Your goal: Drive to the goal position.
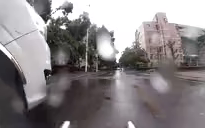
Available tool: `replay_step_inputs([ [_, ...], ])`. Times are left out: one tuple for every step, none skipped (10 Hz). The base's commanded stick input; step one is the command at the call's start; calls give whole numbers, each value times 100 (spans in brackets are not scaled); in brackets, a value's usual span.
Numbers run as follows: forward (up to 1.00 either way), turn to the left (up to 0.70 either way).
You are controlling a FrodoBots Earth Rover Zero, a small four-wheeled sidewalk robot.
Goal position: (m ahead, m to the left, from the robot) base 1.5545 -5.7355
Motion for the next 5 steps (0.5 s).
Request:
replay_step_inputs([
  [70, 5],
  [70, 13],
  [70, 14],
  [70, 14],
  [70, 14],
])
